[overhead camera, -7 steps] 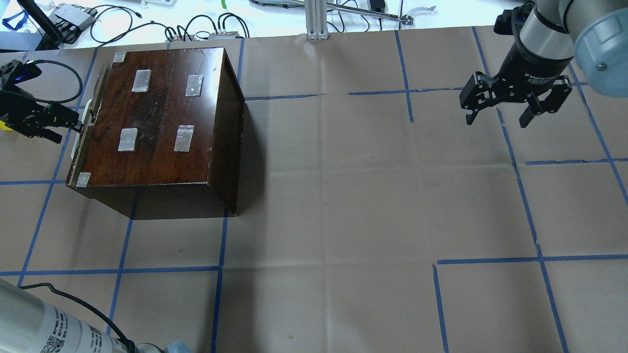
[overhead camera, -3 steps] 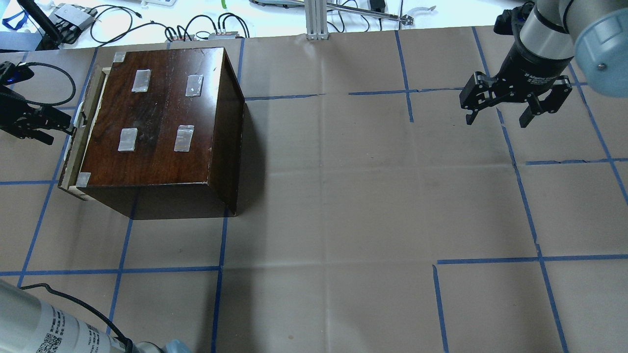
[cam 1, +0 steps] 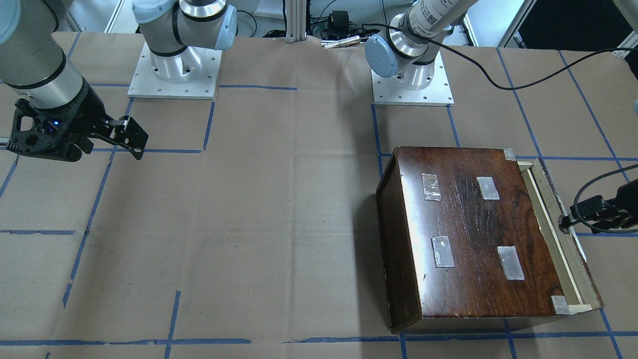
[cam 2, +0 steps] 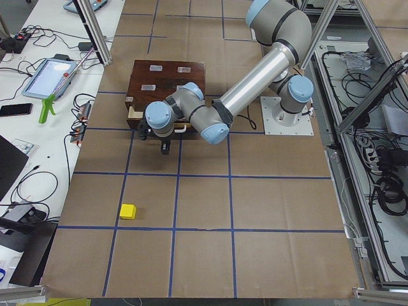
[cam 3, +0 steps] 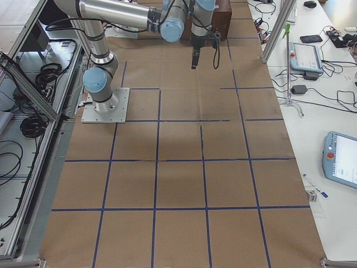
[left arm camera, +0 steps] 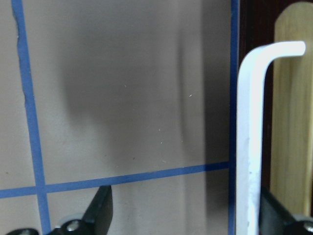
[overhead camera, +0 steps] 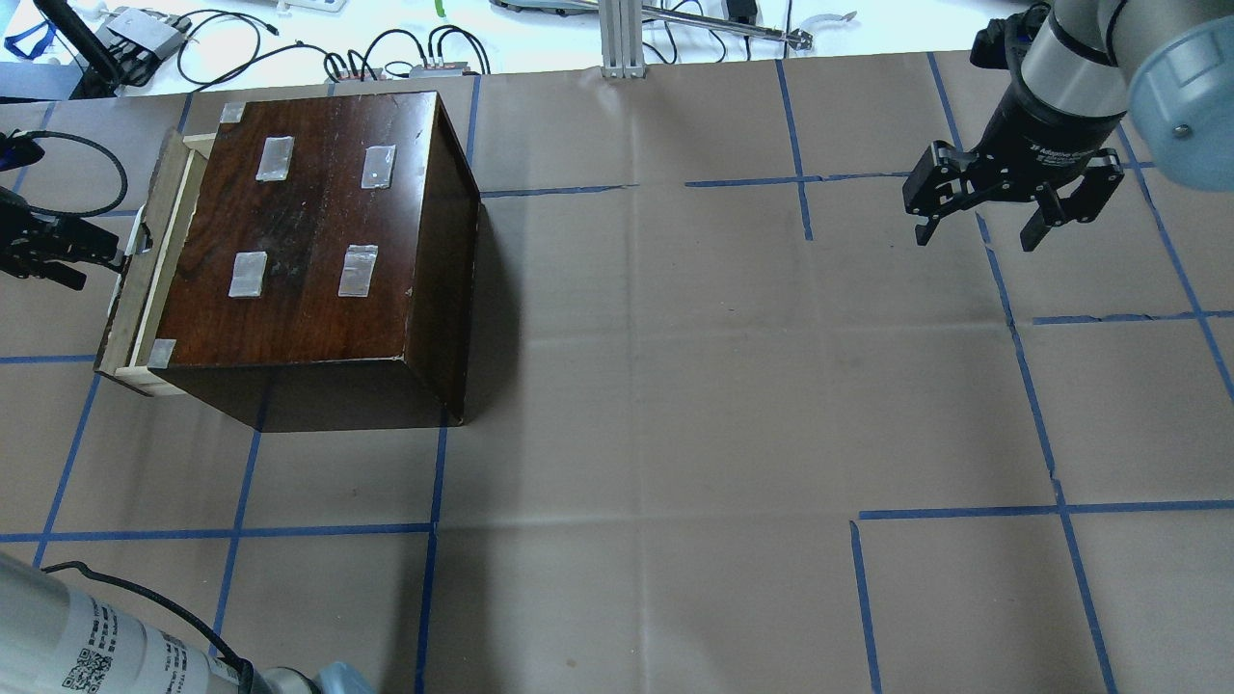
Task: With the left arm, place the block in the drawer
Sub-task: 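Hook the white handle with the left gripper and pull the drawer open, then release the handle and move the left gripper over the yellow cube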
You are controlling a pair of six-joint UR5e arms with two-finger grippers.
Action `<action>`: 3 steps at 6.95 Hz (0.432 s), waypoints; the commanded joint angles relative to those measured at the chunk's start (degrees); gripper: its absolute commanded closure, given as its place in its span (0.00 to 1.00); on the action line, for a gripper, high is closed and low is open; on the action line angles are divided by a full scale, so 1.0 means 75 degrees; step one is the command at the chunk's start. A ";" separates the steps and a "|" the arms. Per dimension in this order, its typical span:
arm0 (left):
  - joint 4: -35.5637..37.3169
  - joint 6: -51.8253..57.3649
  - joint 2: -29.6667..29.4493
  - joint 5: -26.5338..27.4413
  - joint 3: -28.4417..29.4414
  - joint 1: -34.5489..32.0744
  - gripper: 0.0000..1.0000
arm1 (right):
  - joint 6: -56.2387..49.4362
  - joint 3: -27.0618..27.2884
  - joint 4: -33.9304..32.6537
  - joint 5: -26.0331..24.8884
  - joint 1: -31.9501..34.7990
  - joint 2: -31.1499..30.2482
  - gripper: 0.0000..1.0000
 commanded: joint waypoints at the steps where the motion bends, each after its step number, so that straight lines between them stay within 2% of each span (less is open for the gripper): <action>1: 0.0115 0.0209 -0.0069 0.0001 0.0009 0.0213 0.01 | -0.0009 0.0000 0.0000 0.0000 0.0000 -0.0007 0.00; 3: 0.0116 0.0233 -0.0128 0.0338 0.0299 0.0226 0.01 | 0.0003 0.0000 0.0000 0.0000 0.0000 -0.0007 0.00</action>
